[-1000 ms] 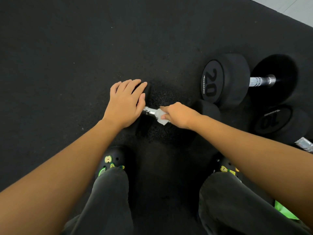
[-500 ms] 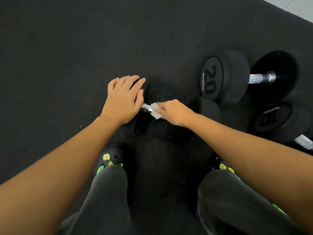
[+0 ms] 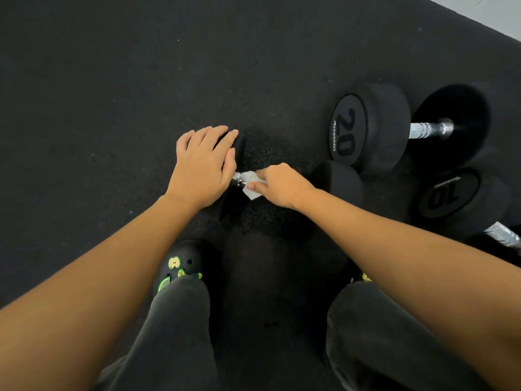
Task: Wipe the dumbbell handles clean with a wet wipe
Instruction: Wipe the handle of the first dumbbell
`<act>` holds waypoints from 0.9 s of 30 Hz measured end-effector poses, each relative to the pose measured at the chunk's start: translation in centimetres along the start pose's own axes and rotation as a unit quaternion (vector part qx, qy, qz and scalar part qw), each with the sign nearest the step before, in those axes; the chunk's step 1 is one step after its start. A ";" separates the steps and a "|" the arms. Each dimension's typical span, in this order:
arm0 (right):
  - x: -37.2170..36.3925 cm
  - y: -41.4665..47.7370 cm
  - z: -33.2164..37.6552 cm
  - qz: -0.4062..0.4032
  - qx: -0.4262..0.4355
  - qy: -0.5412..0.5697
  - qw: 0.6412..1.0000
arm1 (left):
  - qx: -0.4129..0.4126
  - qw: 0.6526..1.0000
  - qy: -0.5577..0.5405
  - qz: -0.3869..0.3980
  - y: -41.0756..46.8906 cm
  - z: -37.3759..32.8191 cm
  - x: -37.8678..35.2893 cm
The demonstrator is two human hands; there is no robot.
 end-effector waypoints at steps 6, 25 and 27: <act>0.6 0.9 -0.7 -0.034 -0.025 0.089 0.995 | -0.004 1.000 0.006 0.001 0.0 0.2 0.1; 3.3 0.2 -1.3 0.151 -0.022 -0.093 0.984 | -0.032 0.999 -0.004 0.017 -0.1 0.7 0.4; 3.7 0.0 -1.7 0.168 -0.041 -0.118 0.978 | -0.031 0.999 -0.004 0.014 -0.1 0.7 0.5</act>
Point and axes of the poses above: each hand's wrist, its own y-axis towards the middle knuckle, its own x-axis out of the back of the hand, z = x × y, the point moved 2 cm from there along y, towards the middle knuckle, and after that the axes turned 14 degrees about y, right-handed, at the moved point
